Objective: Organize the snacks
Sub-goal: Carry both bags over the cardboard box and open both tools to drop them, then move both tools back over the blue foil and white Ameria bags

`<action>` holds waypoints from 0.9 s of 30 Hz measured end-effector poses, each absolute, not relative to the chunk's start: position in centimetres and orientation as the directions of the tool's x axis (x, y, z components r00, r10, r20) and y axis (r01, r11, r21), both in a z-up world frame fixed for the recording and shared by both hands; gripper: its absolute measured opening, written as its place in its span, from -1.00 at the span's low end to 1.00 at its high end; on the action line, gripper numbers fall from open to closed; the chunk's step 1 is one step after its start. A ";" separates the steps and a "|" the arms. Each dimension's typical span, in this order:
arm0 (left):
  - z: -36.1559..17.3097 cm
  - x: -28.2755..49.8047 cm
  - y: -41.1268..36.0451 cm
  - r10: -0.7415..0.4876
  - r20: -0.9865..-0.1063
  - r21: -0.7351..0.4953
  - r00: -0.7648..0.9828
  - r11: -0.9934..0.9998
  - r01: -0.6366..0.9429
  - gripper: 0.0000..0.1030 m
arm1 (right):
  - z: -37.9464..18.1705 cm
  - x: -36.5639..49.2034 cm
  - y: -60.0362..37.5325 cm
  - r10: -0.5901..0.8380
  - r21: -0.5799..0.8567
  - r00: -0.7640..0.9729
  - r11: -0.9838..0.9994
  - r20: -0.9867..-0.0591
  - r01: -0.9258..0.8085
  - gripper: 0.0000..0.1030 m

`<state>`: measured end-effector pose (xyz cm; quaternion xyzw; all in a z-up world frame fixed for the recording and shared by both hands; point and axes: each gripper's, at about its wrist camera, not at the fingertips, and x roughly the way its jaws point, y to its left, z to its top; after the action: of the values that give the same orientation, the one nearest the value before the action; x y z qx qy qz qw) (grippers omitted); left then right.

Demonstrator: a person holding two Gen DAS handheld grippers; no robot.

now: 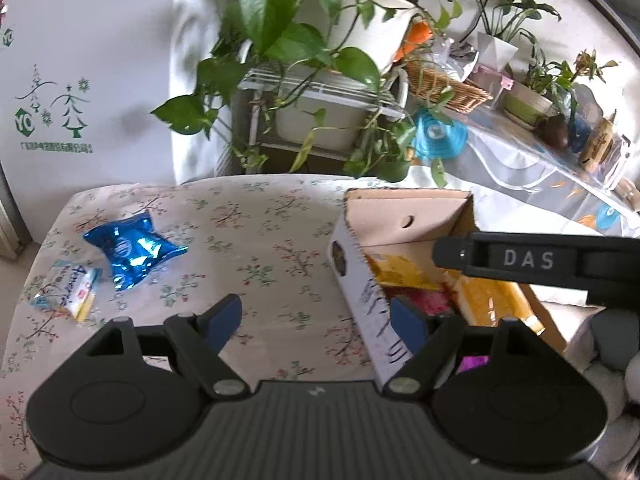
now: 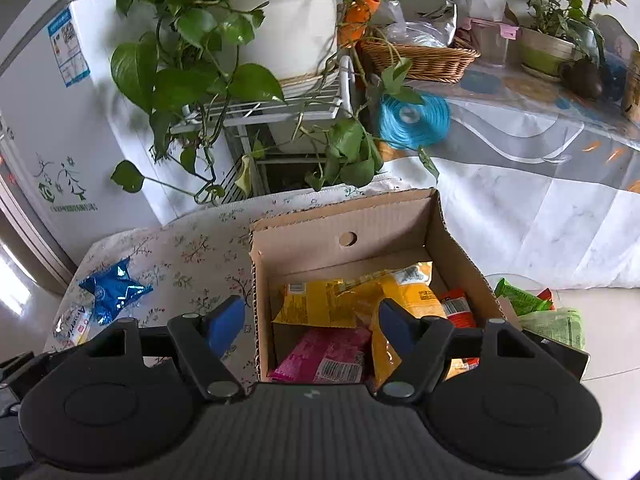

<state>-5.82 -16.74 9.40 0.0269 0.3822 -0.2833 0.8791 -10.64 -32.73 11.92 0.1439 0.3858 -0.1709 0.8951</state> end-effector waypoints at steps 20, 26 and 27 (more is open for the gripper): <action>7.4 -1.1 -6.2 -0.306 -0.737 -0.106 0.603 0.933 0.344 0.63 | 11.4 -8.5 -28.3 -0.147 0.058 0.643 0.956 -0.752 0.287 0.55; 7.1 0.6 -3.4 -0.252 -0.748 -0.081 0.614 0.953 0.293 0.64 | 11.0 -7.0 -25.9 -0.106 0.042 0.641 0.977 -0.760 0.211 0.55; 7.1 0.8 -3.0 -0.244 -0.746 -0.070 0.619 0.954 0.292 0.64 | 10.9 -6.7 -25.4 -0.098 0.037 0.641 0.980 -0.761 0.194 0.55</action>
<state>0.84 -3.03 7.09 0.0289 0.4100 -0.1490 0.8994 -6.74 -25.40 10.94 0.0575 0.4157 -0.0807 0.9041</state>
